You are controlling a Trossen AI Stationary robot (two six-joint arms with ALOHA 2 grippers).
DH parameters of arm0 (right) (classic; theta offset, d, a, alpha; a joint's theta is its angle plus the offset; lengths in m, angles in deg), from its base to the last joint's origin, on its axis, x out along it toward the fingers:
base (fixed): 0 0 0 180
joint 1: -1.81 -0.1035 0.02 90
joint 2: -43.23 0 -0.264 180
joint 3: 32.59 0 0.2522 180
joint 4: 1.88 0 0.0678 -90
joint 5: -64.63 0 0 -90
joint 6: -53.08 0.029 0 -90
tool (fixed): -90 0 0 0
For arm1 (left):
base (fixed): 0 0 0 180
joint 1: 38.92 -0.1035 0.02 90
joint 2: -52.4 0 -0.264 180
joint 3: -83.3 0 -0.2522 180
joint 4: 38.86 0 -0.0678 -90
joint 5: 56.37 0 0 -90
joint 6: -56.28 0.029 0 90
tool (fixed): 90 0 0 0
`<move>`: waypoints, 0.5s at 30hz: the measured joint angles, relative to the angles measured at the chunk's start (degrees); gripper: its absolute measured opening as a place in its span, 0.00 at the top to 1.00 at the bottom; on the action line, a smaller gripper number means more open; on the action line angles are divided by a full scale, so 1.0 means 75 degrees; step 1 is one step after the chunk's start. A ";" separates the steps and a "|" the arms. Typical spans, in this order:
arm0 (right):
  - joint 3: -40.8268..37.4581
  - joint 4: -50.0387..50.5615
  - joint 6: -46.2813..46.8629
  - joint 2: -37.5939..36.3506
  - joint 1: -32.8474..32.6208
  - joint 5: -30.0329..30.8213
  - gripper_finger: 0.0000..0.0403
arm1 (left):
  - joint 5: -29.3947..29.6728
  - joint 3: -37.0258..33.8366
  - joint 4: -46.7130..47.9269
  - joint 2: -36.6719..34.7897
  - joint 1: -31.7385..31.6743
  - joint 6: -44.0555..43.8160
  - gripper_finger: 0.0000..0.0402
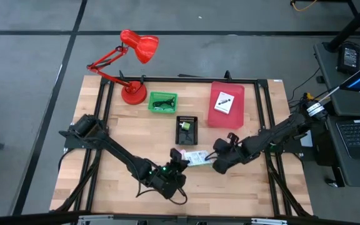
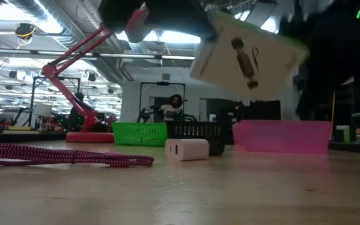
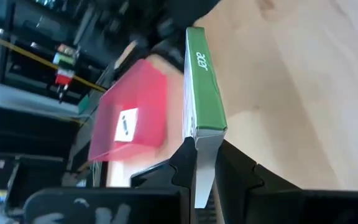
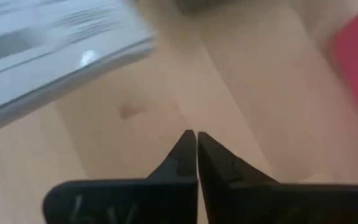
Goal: Pick and place items into bin
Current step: Put the white card reader box into the pink bin
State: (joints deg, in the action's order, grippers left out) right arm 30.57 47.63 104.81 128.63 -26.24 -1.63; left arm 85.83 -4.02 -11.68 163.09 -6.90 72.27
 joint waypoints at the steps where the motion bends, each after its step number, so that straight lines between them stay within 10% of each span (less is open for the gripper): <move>1: 0.0204 0.0227 -0.0011 -0.0003 -0.0102 0.0152 1.00 | 0.0025 0.0002 0.0055 -0.0100 -0.0009 -0.0094 0.92; 7: 0.0680 0.0600 -0.0518 -0.0003 -0.0677 0.1272 1.00 | 0.0257 -0.0869 0.0078 -0.1141 0.0022 -0.0546 0.92; 15: 0.0681 0.0124 -0.0776 -0.0006 -0.1272 0.3102 1.00 | -0.1359 -0.3519 -0.3187 -0.3164 -0.0224 -0.0412 0.92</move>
State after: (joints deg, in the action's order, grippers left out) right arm 35.68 48.56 98.99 128.59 -35.78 21.63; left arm 75.63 -30.42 -35.58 139.35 -8.58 69.18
